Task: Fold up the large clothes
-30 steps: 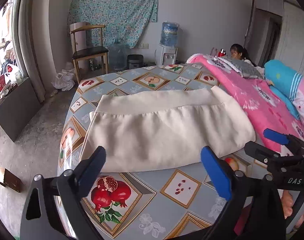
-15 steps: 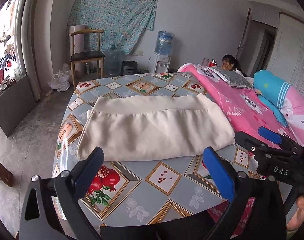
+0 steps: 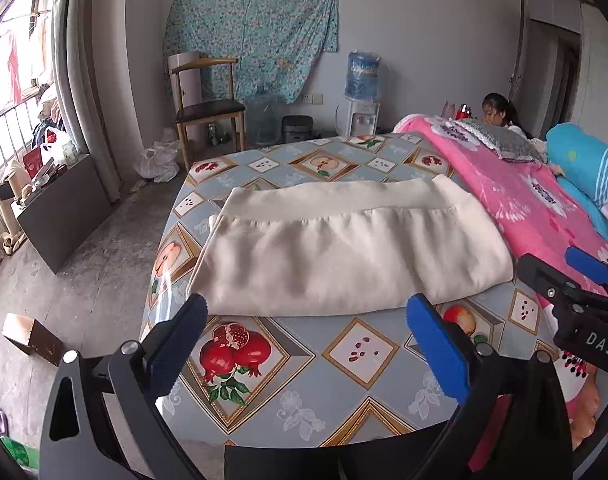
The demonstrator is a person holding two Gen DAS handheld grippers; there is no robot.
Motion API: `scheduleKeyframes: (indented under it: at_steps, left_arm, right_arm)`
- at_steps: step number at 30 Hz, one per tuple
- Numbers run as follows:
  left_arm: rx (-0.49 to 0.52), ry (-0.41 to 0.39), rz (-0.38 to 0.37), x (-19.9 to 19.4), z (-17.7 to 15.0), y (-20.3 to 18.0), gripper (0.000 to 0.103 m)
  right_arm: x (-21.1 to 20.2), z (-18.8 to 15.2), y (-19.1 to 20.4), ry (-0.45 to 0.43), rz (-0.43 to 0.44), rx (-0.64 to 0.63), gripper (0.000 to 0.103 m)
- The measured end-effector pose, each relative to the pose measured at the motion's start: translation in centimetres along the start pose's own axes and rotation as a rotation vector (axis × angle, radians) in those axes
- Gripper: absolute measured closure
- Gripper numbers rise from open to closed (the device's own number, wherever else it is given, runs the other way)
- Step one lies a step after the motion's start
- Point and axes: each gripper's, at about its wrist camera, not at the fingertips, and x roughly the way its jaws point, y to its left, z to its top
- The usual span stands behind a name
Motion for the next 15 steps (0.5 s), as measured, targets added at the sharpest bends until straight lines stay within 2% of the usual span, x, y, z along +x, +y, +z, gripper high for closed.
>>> scheduleKeyframes:
  at_steps: [3,6,10,15]
  left_arm:
    - [-0.026,0.028,0.026,1.1,-0.2,0.3,0.005]
    - [-0.071,0.041,0.065,1.9,-0.6,0.5,0.005]
    - [-0.114,0.121,0.093,3.9,-1.3,0.7,0.005]
    - [-0.172,0.184,0.123,5.4,-2.2,1.0,0.005]
  right_arm:
    - [0.9,-0.6,-0.2,0.027,-0.049,-0.017,0.007]
    - [2.2,-1.6,-0.5,0.090,-0.081,-0.016,0.007]
    - [3.3,-2.9,-0.2,0.120,-0.141,-0.056,0.007]
    - [3.9,-3.3,-0.6,0.160,-0.080,-0.019,0.007]
